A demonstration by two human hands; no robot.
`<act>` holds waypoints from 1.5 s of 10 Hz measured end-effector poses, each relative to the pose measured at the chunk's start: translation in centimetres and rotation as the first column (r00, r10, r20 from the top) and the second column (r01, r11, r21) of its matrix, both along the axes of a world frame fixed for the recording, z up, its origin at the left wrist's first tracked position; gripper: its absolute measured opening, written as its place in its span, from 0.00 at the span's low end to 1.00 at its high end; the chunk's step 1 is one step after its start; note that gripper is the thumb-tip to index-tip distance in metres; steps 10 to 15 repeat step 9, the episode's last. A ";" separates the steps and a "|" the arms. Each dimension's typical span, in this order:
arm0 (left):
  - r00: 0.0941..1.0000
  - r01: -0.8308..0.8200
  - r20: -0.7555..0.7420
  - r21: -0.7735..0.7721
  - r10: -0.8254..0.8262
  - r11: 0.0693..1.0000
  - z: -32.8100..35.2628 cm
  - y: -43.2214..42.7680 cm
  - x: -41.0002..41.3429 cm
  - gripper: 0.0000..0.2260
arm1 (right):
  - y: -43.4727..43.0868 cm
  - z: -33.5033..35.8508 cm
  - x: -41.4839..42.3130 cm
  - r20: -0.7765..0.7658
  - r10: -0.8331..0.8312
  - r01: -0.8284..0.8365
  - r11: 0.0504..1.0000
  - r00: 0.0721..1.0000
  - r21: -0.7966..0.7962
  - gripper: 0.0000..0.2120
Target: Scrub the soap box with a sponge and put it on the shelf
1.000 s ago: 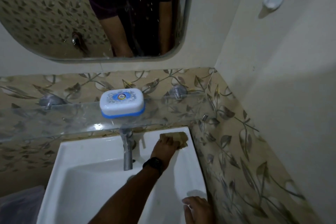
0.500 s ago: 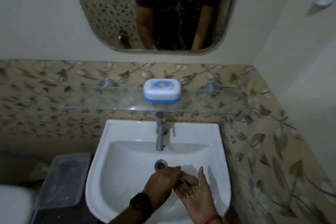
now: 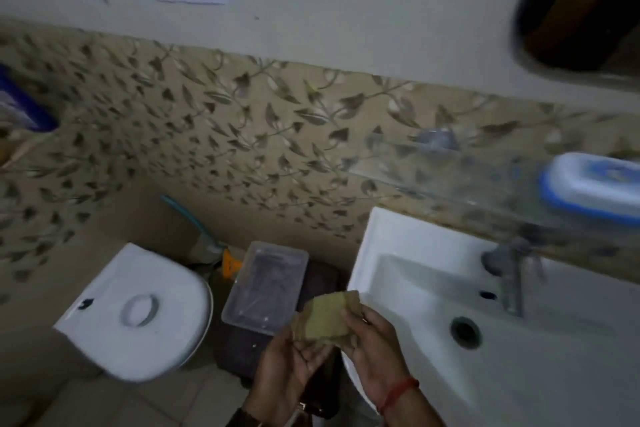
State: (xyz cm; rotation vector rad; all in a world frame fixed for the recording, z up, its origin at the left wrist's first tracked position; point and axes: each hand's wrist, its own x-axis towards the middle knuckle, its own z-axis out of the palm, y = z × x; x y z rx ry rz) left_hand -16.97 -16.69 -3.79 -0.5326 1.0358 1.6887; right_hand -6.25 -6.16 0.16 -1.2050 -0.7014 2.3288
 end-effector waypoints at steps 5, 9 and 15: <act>0.436 0.170 -0.666 -0.599 -0.604 0.783 -17.5 4.6 -27.1 0.18 | 3.6 -21.3 -27.8 0.514 0.197 -0.277 0.957 0.835 0.083 0.05; 0.200 0.241 -0.536 -0.784 -0.820 0.571 -18.2 3.9 -27.9 0.12 | 2.5 -21.2 -26.1 0.796 0.307 -0.793 0.519 0.522 0.320 0.20; 0.200 0.241 -0.536 -0.784 -0.820 0.571 -18.2 3.9 -27.9 0.12 | 2.5 -21.2 -26.1 0.796 0.307 -0.793 0.519 0.522 0.320 0.20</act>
